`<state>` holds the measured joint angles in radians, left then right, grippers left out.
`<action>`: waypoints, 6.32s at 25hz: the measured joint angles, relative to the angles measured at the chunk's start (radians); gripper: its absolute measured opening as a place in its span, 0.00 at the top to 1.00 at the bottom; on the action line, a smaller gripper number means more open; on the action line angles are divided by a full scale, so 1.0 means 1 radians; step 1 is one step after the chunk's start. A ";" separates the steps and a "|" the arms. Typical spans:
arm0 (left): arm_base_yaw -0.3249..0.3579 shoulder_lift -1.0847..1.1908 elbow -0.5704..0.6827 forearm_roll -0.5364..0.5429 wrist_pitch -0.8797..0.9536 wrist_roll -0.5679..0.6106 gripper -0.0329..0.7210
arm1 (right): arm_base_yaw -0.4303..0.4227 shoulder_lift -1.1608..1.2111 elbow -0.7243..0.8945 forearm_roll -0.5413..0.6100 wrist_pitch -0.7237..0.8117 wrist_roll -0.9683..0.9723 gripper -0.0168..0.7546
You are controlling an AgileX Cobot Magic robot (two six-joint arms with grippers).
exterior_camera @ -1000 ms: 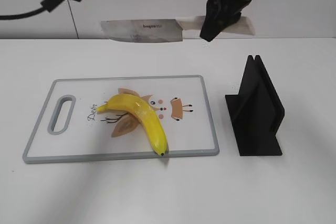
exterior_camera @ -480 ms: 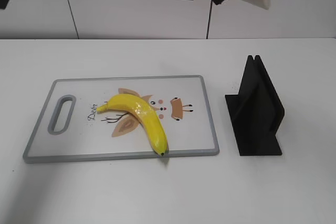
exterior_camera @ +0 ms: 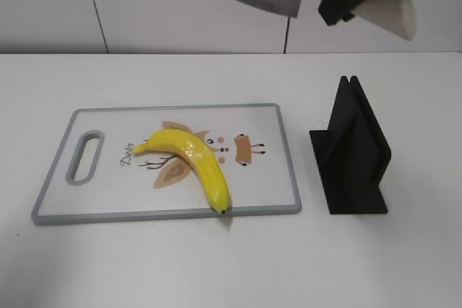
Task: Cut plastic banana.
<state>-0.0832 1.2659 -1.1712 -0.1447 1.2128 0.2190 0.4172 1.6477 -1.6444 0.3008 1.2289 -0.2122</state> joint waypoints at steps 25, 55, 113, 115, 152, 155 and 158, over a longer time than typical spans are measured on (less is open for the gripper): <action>0.000 -1.025 0.596 0.000 -0.126 -0.017 0.20 | 0.000 -0.432 0.650 -0.227 -0.377 0.494 0.76; 0.000 -1.271 0.682 0.075 -0.126 -0.068 0.22 | 0.000 -0.227 0.650 -0.319 -0.435 0.567 0.76; 0.000 -1.271 0.682 0.075 -0.126 -0.069 0.22 | 0.000 -0.955 0.940 -0.242 -0.314 0.188 0.20; 0.000 -1.271 0.682 0.075 -0.126 -0.069 0.22 | 0.000 -1.037 0.996 -0.242 -0.304 0.186 0.20; 0.001 -1.271 0.682 0.075 -0.126 -0.069 0.22 | -0.189 -1.653 1.137 -0.242 -0.193 0.176 0.21; 0.001 -1.271 0.682 0.075 -0.126 -0.069 0.22 | -0.250 -1.653 1.137 -0.242 -0.193 0.176 0.21; 0.001 -1.271 0.682 0.075 -0.126 -0.069 0.22 | -0.284 -1.653 1.137 -0.242 -0.193 0.176 0.21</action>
<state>-0.0824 -0.0054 -0.4890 -0.0696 1.0870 0.1498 0.1330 -0.0050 -0.5069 0.0592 1.0359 -0.0358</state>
